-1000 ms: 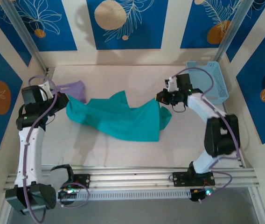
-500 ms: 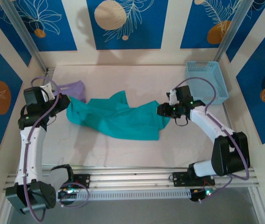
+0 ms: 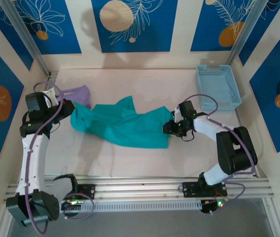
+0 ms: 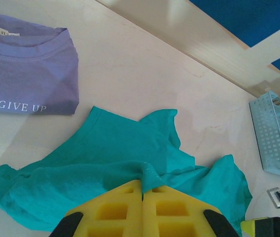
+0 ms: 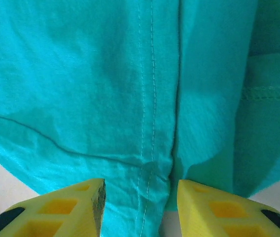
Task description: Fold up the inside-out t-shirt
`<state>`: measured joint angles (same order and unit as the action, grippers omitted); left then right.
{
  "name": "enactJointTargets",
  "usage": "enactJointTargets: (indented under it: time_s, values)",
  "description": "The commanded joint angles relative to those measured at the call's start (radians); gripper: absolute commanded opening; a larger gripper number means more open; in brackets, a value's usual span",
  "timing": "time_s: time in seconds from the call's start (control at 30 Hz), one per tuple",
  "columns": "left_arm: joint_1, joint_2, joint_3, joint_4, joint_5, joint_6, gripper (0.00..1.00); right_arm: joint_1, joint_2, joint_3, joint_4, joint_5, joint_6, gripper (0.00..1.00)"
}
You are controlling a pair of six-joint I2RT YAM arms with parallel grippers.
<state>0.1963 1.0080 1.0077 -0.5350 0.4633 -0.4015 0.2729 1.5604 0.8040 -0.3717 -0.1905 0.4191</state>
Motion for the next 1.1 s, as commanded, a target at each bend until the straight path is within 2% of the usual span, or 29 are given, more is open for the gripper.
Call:
enactJointTargets:
  time_s: [0.0,0.2,0.5,0.9,1.07]
  values:
    - [0.005,-0.024,-0.005,0.024,0.026,0.012,0.0,0.009,0.019,0.003,0.021,-0.016,0.007,0.43]
    - [0.003,-0.027,-0.012,0.032,0.03,0.012,0.0,0.011,0.034,0.015,0.017,0.011,-0.004,0.43]
    - [0.004,-0.025,-0.014,0.036,0.035,0.014,0.0,0.015,0.072,0.021,0.05,-0.019,0.008,0.43]
    - [0.003,-0.022,-0.018,0.041,0.038,0.017,0.0,0.009,0.067,0.031,0.092,-0.035,0.032,0.23]
    - [0.004,-0.022,-0.02,0.042,0.038,0.015,0.0,0.005,0.056,0.024,0.091,-0.029,0.03,0.07]
